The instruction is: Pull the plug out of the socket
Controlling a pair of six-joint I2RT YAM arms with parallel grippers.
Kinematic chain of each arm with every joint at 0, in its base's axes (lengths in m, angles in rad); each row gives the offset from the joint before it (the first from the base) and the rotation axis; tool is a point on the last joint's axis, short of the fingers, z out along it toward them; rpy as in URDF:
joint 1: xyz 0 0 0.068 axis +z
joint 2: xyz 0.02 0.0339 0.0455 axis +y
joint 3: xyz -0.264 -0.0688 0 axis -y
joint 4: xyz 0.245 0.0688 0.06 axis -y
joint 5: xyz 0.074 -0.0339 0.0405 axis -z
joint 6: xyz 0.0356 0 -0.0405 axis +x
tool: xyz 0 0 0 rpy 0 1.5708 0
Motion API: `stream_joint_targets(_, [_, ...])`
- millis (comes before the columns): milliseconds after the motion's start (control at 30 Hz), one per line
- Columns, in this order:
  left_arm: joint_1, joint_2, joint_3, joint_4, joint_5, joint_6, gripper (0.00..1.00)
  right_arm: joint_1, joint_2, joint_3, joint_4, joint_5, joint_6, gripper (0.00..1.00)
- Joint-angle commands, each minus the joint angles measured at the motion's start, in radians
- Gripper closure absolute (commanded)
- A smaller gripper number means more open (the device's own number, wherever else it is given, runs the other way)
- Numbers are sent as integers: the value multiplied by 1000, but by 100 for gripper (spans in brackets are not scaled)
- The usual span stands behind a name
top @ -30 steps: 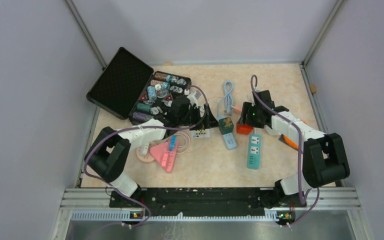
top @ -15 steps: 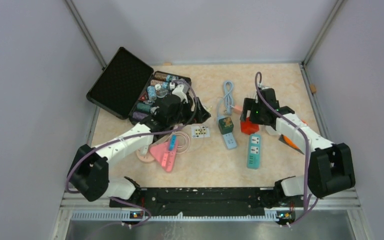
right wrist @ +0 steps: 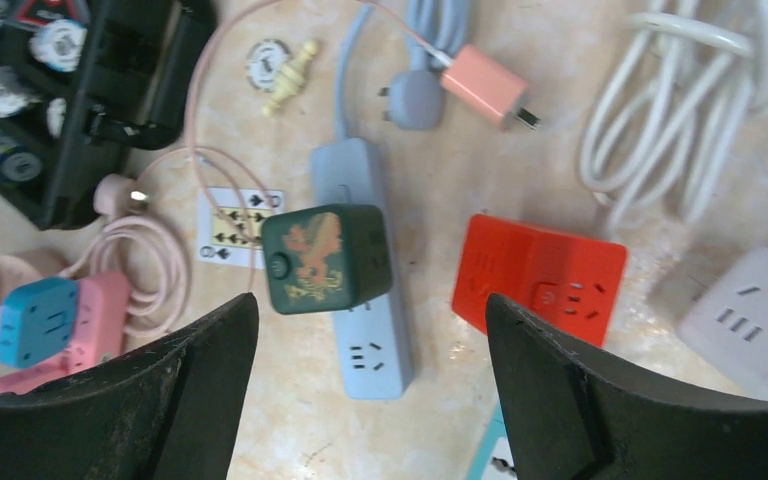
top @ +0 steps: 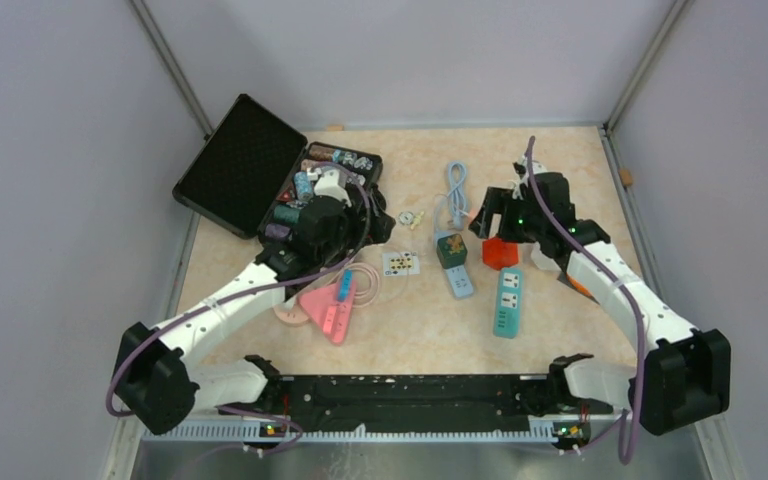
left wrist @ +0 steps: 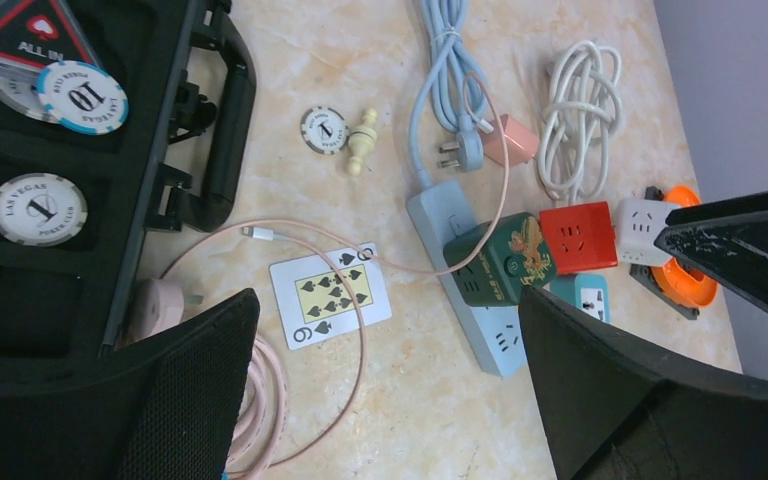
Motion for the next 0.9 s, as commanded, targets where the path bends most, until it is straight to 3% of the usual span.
stream_joint_targets(0, [7,-54,-18,7,-79,6,1,67,-17,-5,79,-74,25,19])
stream_joint_targets(367, [42,-137,-68,-12,-154,-13,1,296,158,57,84,259,1,19])
stream_joint_targets(633, [57,-147,-90,-1,-141,1,1,350,303,100,71,304,-21,21])
stream_joint_targets(700, [59,-140,-88,0,-136,-1,1,362,323,109,64,325,-18,25])
stream_joint_targets(867, [62,-130,-84,-6,-110,7,1,388,366,135,24,462,63,46])
